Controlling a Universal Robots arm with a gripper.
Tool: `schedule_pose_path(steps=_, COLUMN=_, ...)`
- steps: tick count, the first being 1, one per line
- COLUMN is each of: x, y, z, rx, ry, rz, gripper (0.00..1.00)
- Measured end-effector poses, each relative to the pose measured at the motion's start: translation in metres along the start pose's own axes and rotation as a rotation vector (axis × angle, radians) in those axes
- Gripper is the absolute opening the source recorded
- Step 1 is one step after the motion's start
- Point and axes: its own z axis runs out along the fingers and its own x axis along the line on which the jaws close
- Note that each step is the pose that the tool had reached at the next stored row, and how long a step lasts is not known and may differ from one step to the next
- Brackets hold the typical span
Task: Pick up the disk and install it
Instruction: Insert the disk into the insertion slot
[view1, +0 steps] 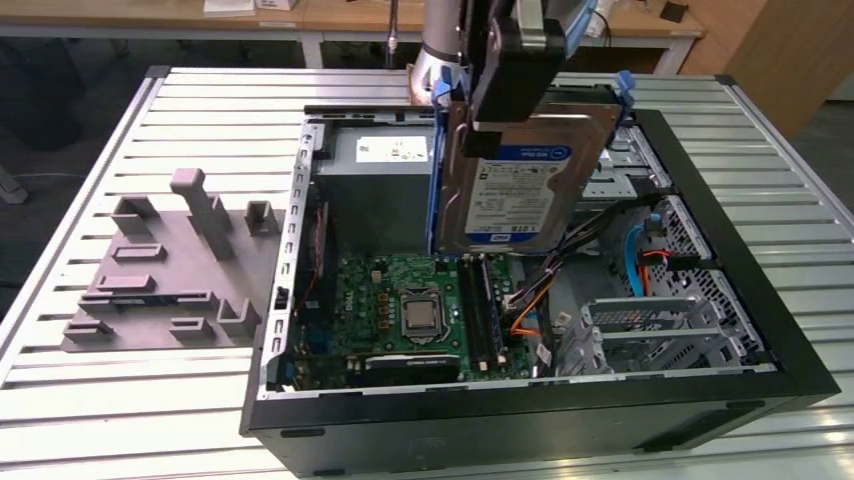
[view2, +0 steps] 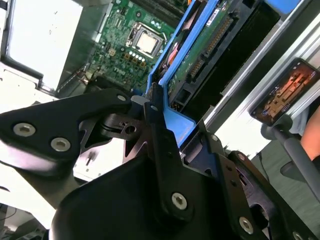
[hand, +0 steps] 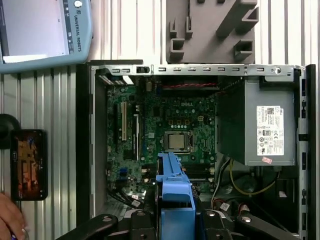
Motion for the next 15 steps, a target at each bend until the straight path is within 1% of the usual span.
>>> schedule_pose_path(steps=2, x=0.0018, y=-0.0054, z=0.0004, rx=0.0001, ry=-0.0002, rz=0.0, gripper=0.36)
schedule_pose_path(steps=3, x=0.0029, y=-0.0066, z=0.0005, rx=0.0, ry=0.0, rz=0.0, gripper=0.36)
schedule_pose_path(steps=5, x=0.0067, y=-0.0073, z=0.0011, rx=0.0, ry=-0.0001, rz=0.0, gripper=0.36)
schedule_pose_path(steps=9, x=0.0178, y=-0.0077, z=0.0023, rx=0.0001, ry=-0.0002, rz=0.0, gripper=0.36)
schedule_pose_path(steps=11, x=0.0218, y=-0.0094, z=0.0027, rx=0.0, ry=-0.0001, rz=0.0, gripper=0.36)
schedule_pose_path(steps=13, x=0.0238, y=-0.014, z=0.003, rx=0.0, ry=0.0, rz=0.0, gripper=0.36)
schedule_pose_path(steps=15, x=0.0251, y=-0.0201, z=0.0034, rx=0.0001, ry=-0.0002, rz=0.0, gripper=0.36)
